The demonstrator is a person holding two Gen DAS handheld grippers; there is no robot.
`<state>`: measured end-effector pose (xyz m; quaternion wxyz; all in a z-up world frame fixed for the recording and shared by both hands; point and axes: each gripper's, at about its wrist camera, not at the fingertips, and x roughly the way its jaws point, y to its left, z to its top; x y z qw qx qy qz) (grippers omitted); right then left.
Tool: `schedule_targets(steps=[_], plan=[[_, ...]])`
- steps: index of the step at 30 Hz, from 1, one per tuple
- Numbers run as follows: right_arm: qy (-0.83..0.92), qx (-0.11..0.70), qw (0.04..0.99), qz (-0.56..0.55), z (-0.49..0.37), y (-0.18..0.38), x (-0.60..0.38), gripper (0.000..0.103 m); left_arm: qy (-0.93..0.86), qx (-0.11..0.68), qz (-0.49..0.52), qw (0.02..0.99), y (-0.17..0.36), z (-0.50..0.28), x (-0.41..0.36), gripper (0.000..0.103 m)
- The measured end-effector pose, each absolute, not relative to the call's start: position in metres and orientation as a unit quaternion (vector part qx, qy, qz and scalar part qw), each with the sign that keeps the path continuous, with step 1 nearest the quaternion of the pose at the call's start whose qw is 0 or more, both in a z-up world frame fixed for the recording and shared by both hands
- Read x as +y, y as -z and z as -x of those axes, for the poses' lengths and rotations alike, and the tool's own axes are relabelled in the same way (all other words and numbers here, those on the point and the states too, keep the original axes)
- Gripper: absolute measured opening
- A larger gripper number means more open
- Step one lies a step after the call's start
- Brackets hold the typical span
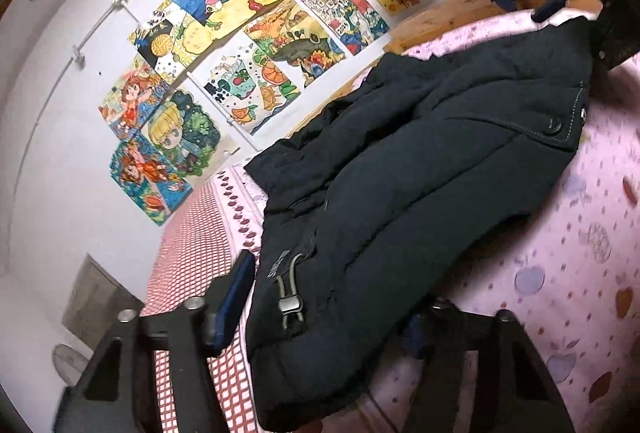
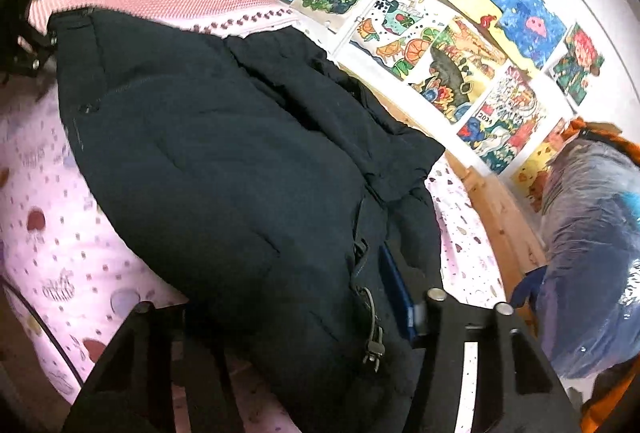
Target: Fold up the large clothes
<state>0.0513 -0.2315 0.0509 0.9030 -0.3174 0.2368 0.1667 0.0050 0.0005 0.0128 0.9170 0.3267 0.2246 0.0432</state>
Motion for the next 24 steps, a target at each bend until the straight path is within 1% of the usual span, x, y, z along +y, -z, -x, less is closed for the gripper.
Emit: schedule_targets(steps=[1, 2, 3, 4, 5, 9, 12, 17, 24], plan=[[-0.173, 0.237, 0.905, 0.309, -0.054, -0.056, -0.232, 0.035, -0.039, 0.224, -0.322, 0.919, -0.015, -0.006, 0.0, 0.041], [-0.177, 0.235, 0.906, 0.305, -0.056, -0.059, -0.231, 0.025, -0.035, 0.221, -0.318, 0.921, -0.019, -0.008, 0.0, 0.026], [-0.18, 0.231, 0.908, 0.301, -0.058, -0.063, -0.23, 0.02, -0.028, 0.217, -0.315, 0.923, -0.024, -0.011, -0.002, 0.018], [-0.181, 0.226, 0.91, 0.297, -0.059, -0.068, -0.228, 0.019, -0.03, 0.214, -0.313, 0.925, -0.029, -0.014, -0.004, 0.014], [-0.183, 0.223, 0.913, 0.289, -0.062, -0.074, -0.228, 0.016, -0.032, 0.21, -0.305, 0.928, -0.035, -0.017, -0.004, 0.012], [-0.183, 0.214, 0.925, 0.254, -0.067, -0.095, -0.234, 0.01, -0.028, 0.205, -0.254, 0.945, -0.062, -0.029, 0.005, 0.009], [-0.177, 0.187, 0.933, 0.25, -0.066, -0.112, -0.238, 0.008, -0.029, 0.192, -0.22, 0.956, -0.086, -0.034, 0.013, 0.008], [-0.168, 0.131, 0.947, 0.241, -0.06, -0.148, -0.242, 0.007, -0.031, 0.152, -0.179, 0.971, -0.127, -0.03, 0.022, 0.007], [-0.153, 0.06, 0.963, 0.212, -0.035, -0.198, -0.239, 0.007, -0.039, 0.079, -0.173, 0.981, -0.172, -0.004, 0.021, 0.007]])
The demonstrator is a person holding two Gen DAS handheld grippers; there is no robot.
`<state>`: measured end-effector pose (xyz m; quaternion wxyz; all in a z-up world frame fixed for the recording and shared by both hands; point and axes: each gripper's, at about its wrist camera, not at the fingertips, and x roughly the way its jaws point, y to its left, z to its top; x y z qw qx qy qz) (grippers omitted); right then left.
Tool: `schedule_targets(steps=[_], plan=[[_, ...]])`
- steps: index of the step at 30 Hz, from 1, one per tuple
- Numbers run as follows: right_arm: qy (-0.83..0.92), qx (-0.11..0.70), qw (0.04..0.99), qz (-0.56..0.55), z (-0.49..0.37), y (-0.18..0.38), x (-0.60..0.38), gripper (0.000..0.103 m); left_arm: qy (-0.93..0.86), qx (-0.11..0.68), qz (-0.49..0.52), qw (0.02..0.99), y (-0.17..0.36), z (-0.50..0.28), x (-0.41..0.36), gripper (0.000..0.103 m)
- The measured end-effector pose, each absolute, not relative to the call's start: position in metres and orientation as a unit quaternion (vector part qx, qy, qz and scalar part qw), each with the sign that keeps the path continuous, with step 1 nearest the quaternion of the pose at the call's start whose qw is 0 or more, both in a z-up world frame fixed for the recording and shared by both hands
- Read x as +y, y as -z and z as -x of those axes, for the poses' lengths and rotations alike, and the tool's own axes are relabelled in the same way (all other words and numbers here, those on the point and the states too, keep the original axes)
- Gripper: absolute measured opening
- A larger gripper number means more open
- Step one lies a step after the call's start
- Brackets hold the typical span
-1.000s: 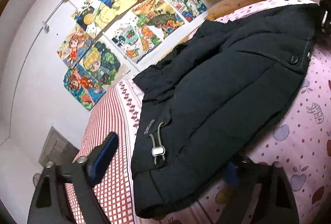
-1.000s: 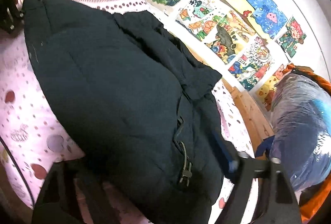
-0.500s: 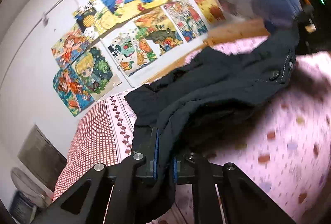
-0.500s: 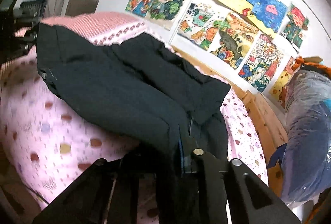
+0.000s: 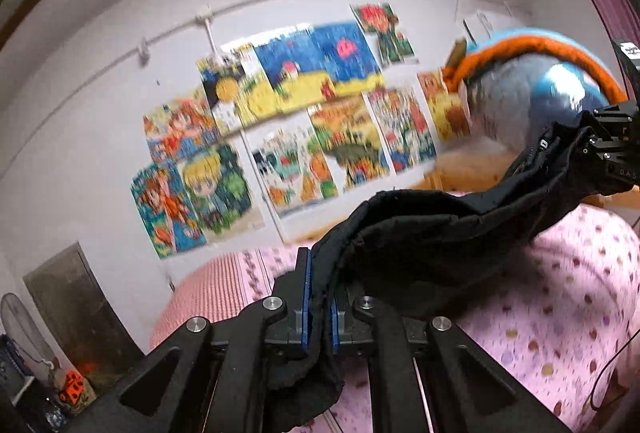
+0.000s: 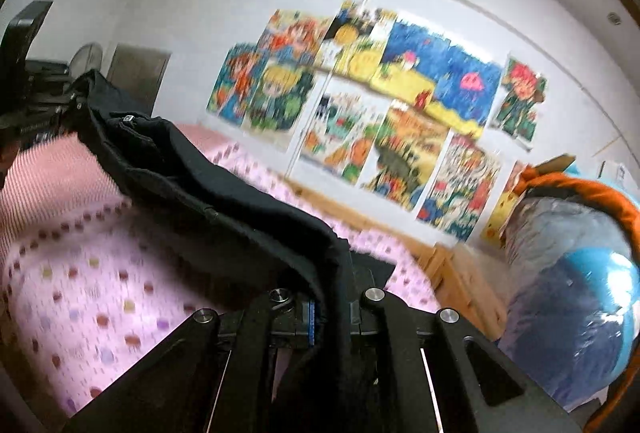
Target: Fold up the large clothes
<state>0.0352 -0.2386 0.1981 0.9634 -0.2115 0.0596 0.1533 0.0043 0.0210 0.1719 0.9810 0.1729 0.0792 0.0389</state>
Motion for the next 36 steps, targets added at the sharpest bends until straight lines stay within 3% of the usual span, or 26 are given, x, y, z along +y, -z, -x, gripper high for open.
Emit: schedule_targets(steps=[8, 15, 23, 36], plan=[[-0.134, -0.013, 0.969, 0.205, -0.021, -0.245, -0.228, 0.007, -0.062, 0.032, -0.141, 0.988, -0.214, 0.004, 0.021, 0.007], [-0.126, -0.027, 0.975, 0.182, -0.059, -0.272, -0.219, 0.007, -0.084, 0.028, -0.13, 0.988, -0.238, -0.044, 0.03, 0.007], [-0.118, 0.043, 0.976, 0.181, -0.166, -0.264, -0.197, 0.007, -0.116, 0.103, -0.126, 0.98, -0.219, -0.146, 0.047, 0.007], [-0.099, 0.158, 0.962, 0.199, -0.305, -0.183, -0.168, 0.007, -0.134, 0.207, -0.142, 0.959, -0.136, -0.272, 0.052, 0.007]])
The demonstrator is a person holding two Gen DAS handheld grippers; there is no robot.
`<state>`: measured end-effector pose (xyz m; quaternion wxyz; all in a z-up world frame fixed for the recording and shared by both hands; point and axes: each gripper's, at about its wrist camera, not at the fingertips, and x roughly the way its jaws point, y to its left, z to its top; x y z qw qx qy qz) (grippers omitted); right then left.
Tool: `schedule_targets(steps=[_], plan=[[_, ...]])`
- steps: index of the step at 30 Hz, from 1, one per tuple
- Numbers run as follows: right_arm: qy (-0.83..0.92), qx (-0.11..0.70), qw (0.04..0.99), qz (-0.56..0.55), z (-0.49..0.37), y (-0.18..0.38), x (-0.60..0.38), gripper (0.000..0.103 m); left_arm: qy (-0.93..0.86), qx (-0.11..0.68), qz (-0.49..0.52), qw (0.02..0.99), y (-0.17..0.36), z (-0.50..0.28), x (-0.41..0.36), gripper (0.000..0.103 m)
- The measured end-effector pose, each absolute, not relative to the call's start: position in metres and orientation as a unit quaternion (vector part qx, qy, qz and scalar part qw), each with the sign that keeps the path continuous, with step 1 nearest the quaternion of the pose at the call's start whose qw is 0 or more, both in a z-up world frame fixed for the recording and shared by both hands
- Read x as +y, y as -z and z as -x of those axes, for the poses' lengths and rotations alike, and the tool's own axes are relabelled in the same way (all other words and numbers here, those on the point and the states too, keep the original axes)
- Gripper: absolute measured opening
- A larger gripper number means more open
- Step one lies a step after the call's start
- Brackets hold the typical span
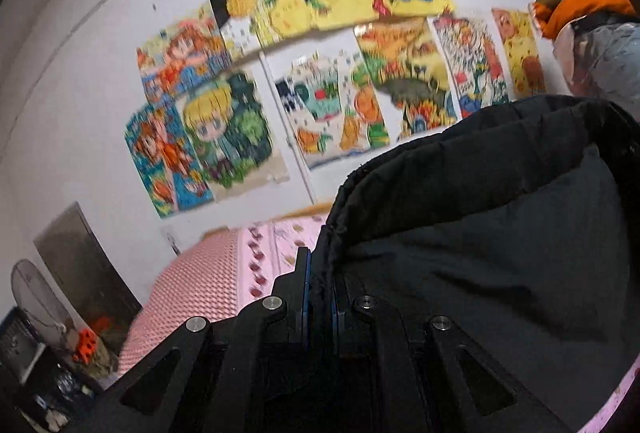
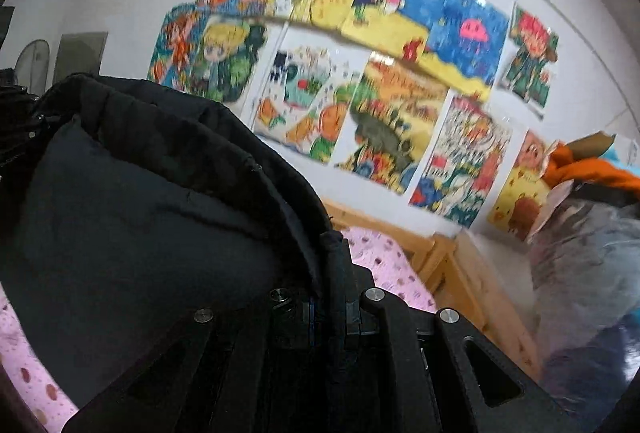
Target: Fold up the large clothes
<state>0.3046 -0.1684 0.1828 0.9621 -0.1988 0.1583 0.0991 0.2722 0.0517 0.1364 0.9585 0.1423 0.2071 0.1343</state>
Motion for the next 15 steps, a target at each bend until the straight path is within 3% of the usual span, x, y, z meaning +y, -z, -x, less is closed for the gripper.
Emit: schedule_targets(steps=[15], plan=[[-0.11, 0.242, 0.941, 0.207, -0.378, -0.113, -0.154, 0.007, -0.149, 0.284, -0.119, 0.939, -0.06, -0.354, 0.061, 0.008]])
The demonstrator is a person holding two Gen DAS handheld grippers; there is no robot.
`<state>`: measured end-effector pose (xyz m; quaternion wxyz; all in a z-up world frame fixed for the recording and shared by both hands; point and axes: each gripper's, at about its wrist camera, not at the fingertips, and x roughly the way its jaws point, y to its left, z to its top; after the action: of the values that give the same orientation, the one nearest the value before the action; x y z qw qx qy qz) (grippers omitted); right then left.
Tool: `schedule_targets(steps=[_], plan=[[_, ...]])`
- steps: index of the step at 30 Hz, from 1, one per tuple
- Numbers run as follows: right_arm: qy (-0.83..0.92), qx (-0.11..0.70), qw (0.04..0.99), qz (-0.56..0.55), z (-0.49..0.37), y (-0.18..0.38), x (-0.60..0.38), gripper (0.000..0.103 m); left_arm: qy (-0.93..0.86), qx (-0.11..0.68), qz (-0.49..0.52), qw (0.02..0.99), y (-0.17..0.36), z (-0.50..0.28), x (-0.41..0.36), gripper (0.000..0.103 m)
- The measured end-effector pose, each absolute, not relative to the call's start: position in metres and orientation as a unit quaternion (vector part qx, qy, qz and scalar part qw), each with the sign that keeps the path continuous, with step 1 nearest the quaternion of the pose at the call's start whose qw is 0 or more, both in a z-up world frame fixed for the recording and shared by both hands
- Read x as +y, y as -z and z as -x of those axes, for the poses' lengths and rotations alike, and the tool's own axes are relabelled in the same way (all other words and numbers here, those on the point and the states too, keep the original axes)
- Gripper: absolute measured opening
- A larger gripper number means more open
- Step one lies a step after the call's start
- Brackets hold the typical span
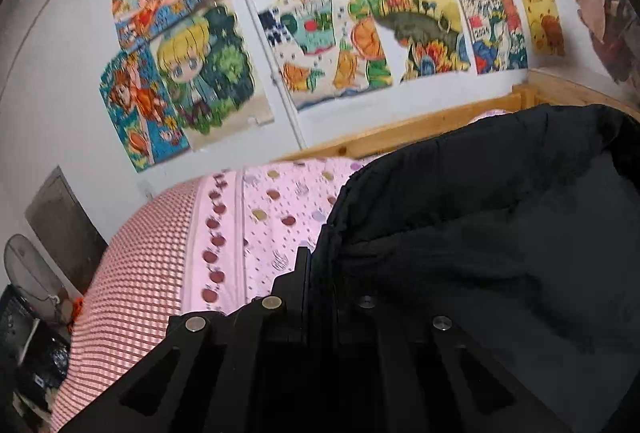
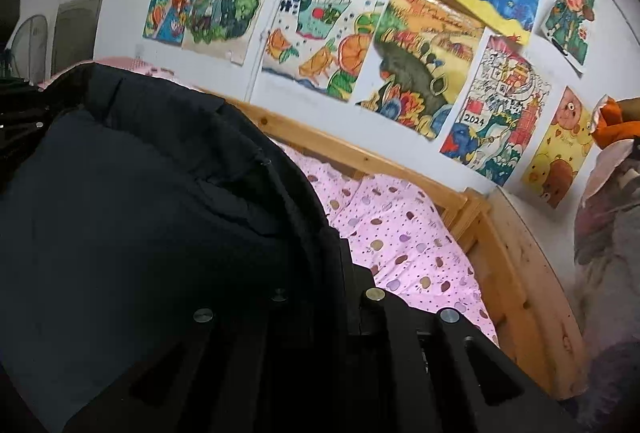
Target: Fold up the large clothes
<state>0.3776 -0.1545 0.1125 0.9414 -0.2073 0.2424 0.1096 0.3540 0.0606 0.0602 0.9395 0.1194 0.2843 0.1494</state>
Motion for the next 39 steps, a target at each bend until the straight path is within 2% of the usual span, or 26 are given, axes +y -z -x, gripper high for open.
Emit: schedule_targets(steps=[7, 9, 12, 13, 14, 15, 16, 17, 18, 22, 26, 33, 39], plan=[[-0.113, 0.284, 0.928, 0.212, -0.4, -0.082, -0.149, 0.008, -0.14, 0.328, -0.118, 0.927, -0.032, -0.377, 0.065, 0.009], [-0.114, 0.294, 0.925, 0.212, -0.403, -0.075, -0.147, 0.012, -0.129, 0.333, -0.11, 0.928, -0.03, -0.378, 0.067, 0.01], [-0.122, 0.3, 0.922, 0.213, -0.401, -0.071, -0.145, 0.013, -0.109, 0.335, -0.089, 0.932, -0.032, -0.374, 0.073, 0.015], [-0.125, 0.3, 0.923, 0.208, -0.399, -0.072, -0.147, 0.015, -0.106, 0.332, -0.084, 0.934, -0.033, -0.372, 0.074, 0.023], [-0.127, 0.298, 0.924, 0.201, -0.397, -0.074, -0.149, 0.019, -0.105, 0.324, -0.077, 0.937, -0.036, -0.367, 0.076, 0.04], [-0.13, 0.296, 0.926, 0.196, -0.396, -0.076, -0.152, 0.029, -0.11, 0.313, -0.073, 0.941, -0.04, -0.362, 0.077, 0.055], [-0.134, 0.288, 0.93, 0.187, -0.392, -0.079, -0.156, 0.039, -0.116, 0.298, -0.072, 0.945, -0.044, -0.356, 0.077, 0.086], [-0.134, 0.279, 0.934, 0.181, -0.389, -0.082, -0.159, 0.058, -0.122, 0.281, -0.072, 0.949, -0.049, -0.351, 0.077, 0.097], [-0.134, 0.263, 0.939, 0.175, -0.382, -0.087, -0.162, 0.066, -0.125, 0.255, -0.072, 0.956, -0.055, -0.341, 0.076, 0.097], [-0.161, 0.239, 0.945, 0.155, -0.357, -0.105, -0.169, 0.066, -0.092, 0.24, -0.08, 0.963, -0.068, -0.319, 0.065, 0.097], [-0.221, 0.254, 0.935, 0.114, -0.329, -0.106, -0.174, 0.074, -0.035, 0.249, -0.072, 0.965, -0.067, -0.294, 0.053, 0.098], [-0.271, 0.311, 0.901, 0.132, -0.309, -0.07, -0.16, 0.075, 0.024, 0.31, -0.099, 0.945, -0.033, -0.279, 0.029, 0.098], [-0.259, 0.33, 0.903, 0.092, -0.337, -0.06, -0.162, 0.075, -0.008, 0.314, -0.079, 0.946, -0.023, -0.308, 0.037, 0.102]])
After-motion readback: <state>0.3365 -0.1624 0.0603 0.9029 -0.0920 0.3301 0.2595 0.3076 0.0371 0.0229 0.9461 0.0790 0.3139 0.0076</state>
